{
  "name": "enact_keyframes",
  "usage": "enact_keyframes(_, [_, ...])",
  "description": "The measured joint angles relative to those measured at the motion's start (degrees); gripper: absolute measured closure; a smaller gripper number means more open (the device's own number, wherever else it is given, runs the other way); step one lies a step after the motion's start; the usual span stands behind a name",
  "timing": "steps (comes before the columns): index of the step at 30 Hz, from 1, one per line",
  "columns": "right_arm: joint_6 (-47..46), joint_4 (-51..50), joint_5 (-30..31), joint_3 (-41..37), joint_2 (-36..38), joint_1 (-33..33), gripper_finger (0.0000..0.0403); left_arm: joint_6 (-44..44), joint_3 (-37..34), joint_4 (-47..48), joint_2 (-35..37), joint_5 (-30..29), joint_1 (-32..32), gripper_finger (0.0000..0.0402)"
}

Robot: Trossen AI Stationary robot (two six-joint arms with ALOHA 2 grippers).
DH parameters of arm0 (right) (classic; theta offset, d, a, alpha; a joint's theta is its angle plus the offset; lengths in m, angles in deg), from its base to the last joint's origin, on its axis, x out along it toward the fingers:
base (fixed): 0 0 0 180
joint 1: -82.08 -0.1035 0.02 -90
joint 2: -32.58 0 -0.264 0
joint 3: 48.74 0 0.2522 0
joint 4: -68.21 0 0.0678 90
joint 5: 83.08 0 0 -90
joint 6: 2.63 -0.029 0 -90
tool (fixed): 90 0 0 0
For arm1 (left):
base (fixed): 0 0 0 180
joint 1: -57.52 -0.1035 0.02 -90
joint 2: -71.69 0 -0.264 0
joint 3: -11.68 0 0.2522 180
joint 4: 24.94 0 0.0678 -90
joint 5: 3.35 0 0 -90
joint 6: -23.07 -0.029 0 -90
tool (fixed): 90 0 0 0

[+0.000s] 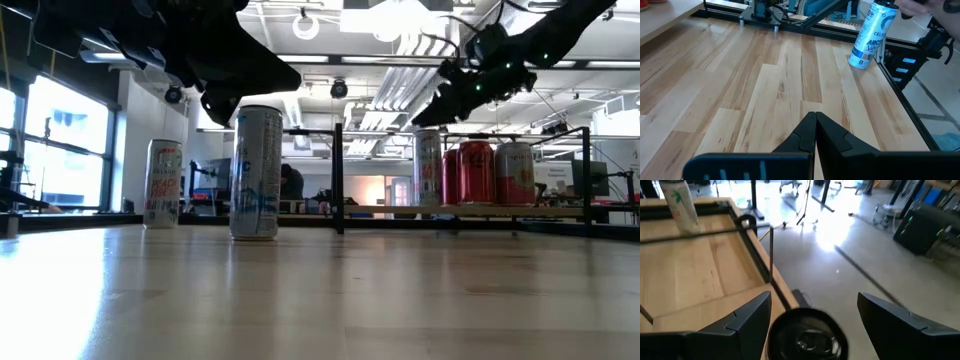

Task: Place canned beverage on shelf
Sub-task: Put the bottom peach vibe soda can on the shelf

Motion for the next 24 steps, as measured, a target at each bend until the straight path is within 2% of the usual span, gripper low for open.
enact_keyframes(5, [-0.63,-1.23,0.18,0.00,4.94,-0.12,0.0123,-0.03,0.00,0.00,0.00,-0.02,0.00,0.0401])
enact_keyframes(8, [-0.88,-6.61,0.67,0.00,8.51,-1.09,0.0128,-0.03,0.00,-0.01,0.00,-0.02,0.00,0.0401])
enact_keyframes(10, [-1.28,-11.34,2.91,0.00,10.88,-2.63,0.0145,-0.01,0.00,-0.02,0.00,-0.02,0.00,0.0401])
enact_keyframes(13, [-0.61,-18.74,8.98,-0.02,14.12,-6.08,0.0197,-0.05,0.00,-0.02,0.00,-0.08,0.00,0.0402])
enact_keyframes(15, [-0.64,-21.99,12.90,-0.02,15.57,-8.92,0.0247,-0.07,0.00,-0.02,0.00,-0.33,-0.02,0.0401])
enact_keyframes(20, [-5.31,-25.85,17.67,-0.02,15.21,-15.69,0.0379,-0.05,0.00,-0.02,0.00,-0.35,-0.64,0.0401])
enact_keyframes(22, [-7.14,-26.69,22.44,-0.05,13.67,-17.81,0.0393,-0.03,0.00,-0.02,0.00,-0.42,-0.66,0.0401])
enact_keyframes(24, [-9.66,-26.77,26.64,-0.09,11.79,-19.11,0.0382,-0.03,0.00,-0.02,0.00,-0.48,-0.66,0.0401])
